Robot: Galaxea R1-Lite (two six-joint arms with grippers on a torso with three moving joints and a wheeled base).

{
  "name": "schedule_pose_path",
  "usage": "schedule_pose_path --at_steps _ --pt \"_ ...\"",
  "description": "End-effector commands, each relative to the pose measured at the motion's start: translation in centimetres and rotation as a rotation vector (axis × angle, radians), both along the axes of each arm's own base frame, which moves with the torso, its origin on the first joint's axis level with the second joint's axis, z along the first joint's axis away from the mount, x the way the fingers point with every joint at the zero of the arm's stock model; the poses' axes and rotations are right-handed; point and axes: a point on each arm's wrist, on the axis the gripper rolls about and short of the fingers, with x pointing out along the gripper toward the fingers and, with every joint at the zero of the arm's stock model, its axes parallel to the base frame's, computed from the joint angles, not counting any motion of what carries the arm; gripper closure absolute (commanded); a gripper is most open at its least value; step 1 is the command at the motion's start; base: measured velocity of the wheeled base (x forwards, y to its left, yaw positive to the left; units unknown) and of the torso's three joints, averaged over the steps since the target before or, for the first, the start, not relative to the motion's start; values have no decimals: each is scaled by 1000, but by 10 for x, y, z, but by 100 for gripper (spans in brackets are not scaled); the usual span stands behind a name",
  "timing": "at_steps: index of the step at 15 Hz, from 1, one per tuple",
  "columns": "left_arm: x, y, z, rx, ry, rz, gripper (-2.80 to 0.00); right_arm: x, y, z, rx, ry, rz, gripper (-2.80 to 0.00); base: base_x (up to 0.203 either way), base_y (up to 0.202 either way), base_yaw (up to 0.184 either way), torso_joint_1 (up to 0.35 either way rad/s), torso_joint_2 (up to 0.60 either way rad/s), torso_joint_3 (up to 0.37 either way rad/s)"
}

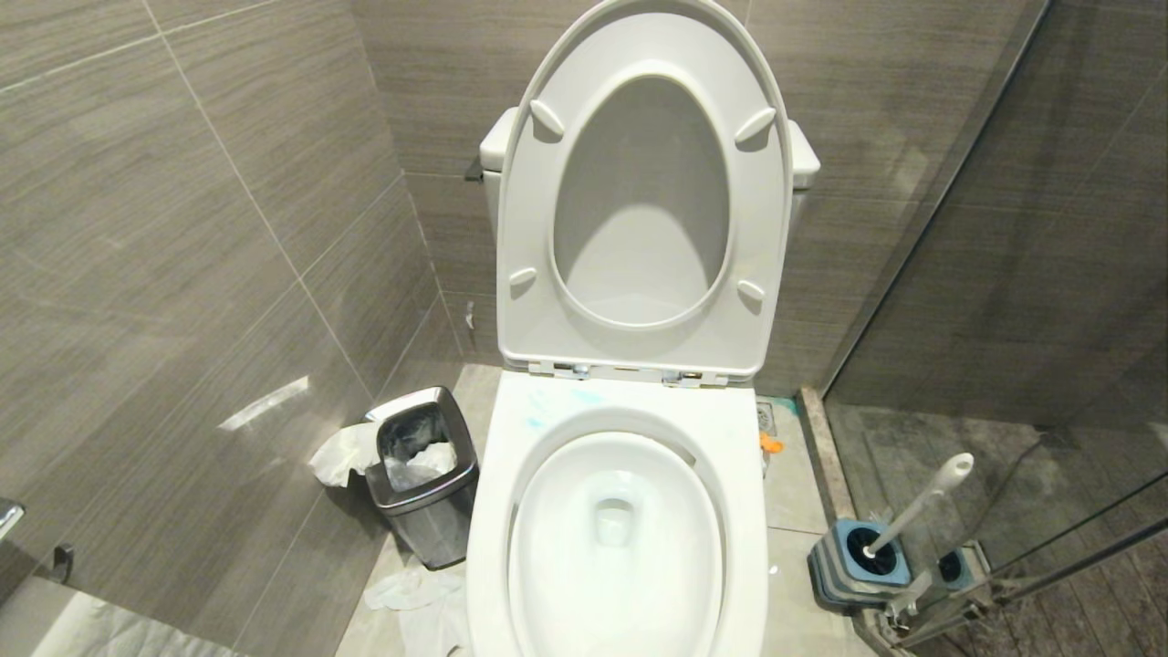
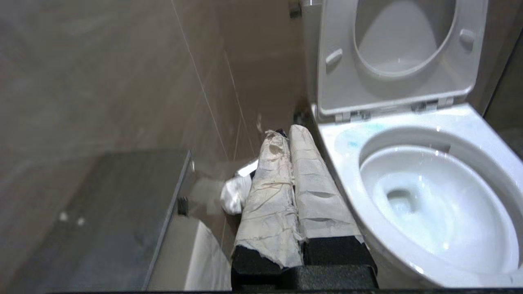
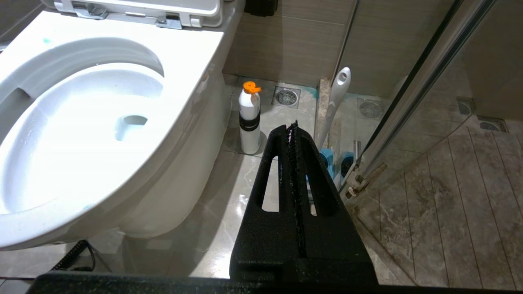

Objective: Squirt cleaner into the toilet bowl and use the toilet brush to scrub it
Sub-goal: Pour in the cleaning agent

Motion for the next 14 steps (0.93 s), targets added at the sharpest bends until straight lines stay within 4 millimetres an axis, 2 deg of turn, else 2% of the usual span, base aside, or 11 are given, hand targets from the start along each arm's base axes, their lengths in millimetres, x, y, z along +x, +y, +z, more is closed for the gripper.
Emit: schedule_pose_path --at_steps 1,5,8,10,14 --pt "14 0 -24 2 89 1 0 0 0 0 0 1 0 0 0 0 0 0 0 0" --pt "35 0 -63 12 236 5 0 0 0 0 0 1 0 0 0 0 0 0 0 0" --pt "48 0 -88 14 244 17 0 0 0 0 0 1 0 0 0 0 0 0 0 0" --pt "51 1 -97 -6 282 57 0 0 0 0 0 1 0 0 0 0 0 0 0 0" --pt "49 2 -97 -60 321 58 0 0 0 0 0 1 0 0 0 0 0 0 0 0"
